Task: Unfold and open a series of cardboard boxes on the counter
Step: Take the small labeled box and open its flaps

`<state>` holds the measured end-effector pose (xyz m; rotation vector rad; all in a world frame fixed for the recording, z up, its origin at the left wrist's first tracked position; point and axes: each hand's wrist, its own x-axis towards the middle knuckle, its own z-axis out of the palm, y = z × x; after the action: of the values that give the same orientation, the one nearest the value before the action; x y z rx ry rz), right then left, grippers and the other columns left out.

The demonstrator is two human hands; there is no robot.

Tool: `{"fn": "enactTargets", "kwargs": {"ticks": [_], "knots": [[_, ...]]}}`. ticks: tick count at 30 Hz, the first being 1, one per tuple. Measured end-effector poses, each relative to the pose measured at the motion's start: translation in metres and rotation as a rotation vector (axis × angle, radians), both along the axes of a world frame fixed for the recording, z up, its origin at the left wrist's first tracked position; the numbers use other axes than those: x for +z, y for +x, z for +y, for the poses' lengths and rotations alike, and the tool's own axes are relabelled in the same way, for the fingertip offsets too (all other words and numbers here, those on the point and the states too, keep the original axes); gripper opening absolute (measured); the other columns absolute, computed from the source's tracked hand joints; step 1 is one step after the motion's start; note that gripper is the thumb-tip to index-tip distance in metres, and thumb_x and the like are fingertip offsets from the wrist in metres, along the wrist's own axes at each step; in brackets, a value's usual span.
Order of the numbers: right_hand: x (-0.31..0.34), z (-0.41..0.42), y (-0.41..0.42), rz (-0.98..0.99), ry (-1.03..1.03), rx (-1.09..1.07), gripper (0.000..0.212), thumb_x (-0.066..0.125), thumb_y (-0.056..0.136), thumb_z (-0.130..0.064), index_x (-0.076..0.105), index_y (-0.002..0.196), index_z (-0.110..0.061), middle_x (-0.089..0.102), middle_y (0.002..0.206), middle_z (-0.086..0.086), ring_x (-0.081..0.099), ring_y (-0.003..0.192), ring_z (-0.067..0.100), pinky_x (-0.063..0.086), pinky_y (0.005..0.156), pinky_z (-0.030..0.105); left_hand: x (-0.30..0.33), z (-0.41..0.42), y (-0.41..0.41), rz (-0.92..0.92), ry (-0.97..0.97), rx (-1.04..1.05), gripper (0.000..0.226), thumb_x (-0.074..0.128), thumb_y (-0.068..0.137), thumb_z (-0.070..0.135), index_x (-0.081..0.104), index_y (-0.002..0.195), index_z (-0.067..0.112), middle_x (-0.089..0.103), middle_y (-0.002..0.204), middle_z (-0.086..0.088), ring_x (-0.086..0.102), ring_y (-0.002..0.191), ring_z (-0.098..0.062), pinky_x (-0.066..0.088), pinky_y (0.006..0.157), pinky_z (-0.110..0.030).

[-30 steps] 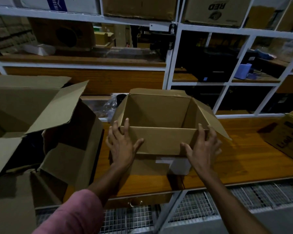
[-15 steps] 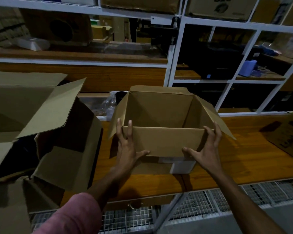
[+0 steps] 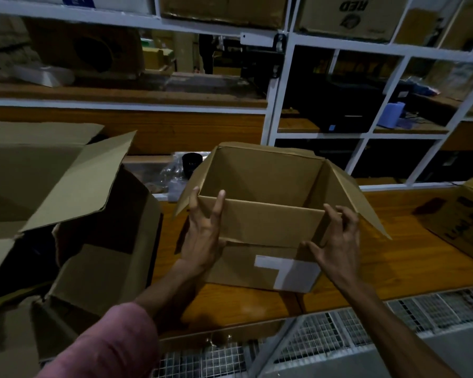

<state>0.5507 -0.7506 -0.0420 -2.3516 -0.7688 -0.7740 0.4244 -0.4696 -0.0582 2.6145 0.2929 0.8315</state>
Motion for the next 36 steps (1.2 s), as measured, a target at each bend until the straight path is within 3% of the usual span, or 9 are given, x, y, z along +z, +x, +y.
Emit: {"fn": "enactTargets", "kwargs": {"ticks": [7, 12, 18, 22, 32, 36], "knots": [[0.076, -0.039, -0.042, -0.120, 0.062, -0.010, 0.108, 0.098, 0.053, -0.015, 0.040, 0.145, -0.016, 0.030, 0.143, 0.017, 0.039, 0.129, 0.041, 0.050, 0.095, 0.050, 0.068, -0.031, -0.032, -0.210, 0.102, -0.022, 0.139, 0.099, 0.055, 0.020, 0.004, 0.156, 0.032, -0.016, 0.159, -0.026, 0.003, 0.144, -0.052, 0.050, 0.092, -0.062], [0.157, -0.060, -0.063, -0.230, 0.112, -0.005, 0.109, 0.098, 0.056, -0.024, 0.037, 0.146, -0.018, 0.028, 0.146, 0.015, 0.036, 0.132, 0.039, 0.052, 0.092, 0.058, 0.156, -0.041, -0.052, -0.321, 0.200, -0.034, 0.131, 0.094, 0.064, 0.019, 0.001, 0.156, 0.038, -0.020, 0.160, -0.021, 0.006, 0.144, -0.056, 0.052, 0.090, -0.062], [0.242, -0.046, -0.093, -0.351, 0.167, 0.039, 0.109, 0.095, 0.059, -0.028, 0.032, 0.148, -0.021, 0.027, 0.148, 0.017, 0.035, 0.132, 0.040, 0.053, 0.089, 0.056, 0.245, -0.031, -0.093, -0.459, 0.301, 0.022, 0.132, 0.093, 0.063, 0.016, 0.002, 0.156, 0.039, -0.020, 0.160, -0.019, 0.007, 0.145, -0.058, 0.055, 0.089, -0.064], [0.285, -0.015, -0.113, -0.425, 0.177, 0.104, 0.109, 0.094, 0.060, -0.031, 0.031, 0.149, -0.021, 0.026, 0.150, 0.017, 0.035, 0.132, 0.038, 0.050, 0.089, 0.049, 0.287, -0.004, -0.133, -0.508, 0.380, 0.070, 0.135, 0.096, 0.061, 0.021, 0.002, 0.157, 0.033, -0.022, 0.161, -0.022, -0.001, 0.148, -0.055, 0.048, 0.096, -0.068], [0.339, 0.127, -0.182, -0.515, 0.234, 0.268, 0.105, 0.092, 0.062, -0.025, 0.033, 0.148, -0.020, 0.028, 0.146, 0.018, 0.036, 0.129, 0.037, 0.053, 0.085, 0.048, 0.340, 0.112, -0.253, -0.526, 0.502, 0.245, 0.140, 0.097, 0.053, 0.012, 0.004, 0.157, 0.028, -0.011, 0.165, -0.018, 0.028, 0.138, -0.054, 0.054, 0.090, -0.063], [0.345, 0.210, -0.223, -0.526, 0.267, 0.303, 0.101, 0.090, 0.063, -0.023, 0.035, 0.148, -0.018, 0.030, 0.145, 0.020, 0.036, 0.127, 0.034, 0.048, 0.083, 0.039, 0.350, 0.184, -0.308, -0.498, 0.520, 0.314, 0.140, 0.097, 0.053, 0.013, 0.005, 0.156, 0.029, -0.006, 0.165, -0.011, 0.034, 0.131, -0.051, 0.055, 0.084, -0.065]]}}
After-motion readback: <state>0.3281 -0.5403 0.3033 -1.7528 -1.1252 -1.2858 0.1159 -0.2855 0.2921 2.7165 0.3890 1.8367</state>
